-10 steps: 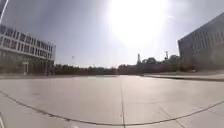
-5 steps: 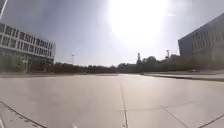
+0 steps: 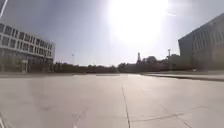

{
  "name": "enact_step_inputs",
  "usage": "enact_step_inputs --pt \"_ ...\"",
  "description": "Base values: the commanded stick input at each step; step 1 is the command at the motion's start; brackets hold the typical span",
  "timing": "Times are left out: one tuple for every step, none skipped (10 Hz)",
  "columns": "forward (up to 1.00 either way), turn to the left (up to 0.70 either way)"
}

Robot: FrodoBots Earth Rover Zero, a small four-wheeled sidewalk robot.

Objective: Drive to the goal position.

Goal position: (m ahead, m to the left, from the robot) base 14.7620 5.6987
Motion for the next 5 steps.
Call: enact_step_inputs --pt "0.70 0.00" --pt "0.70 0.00" --pt "0.70 0.00" --pt "0.70 0.00" --pt "0.70 0.00"
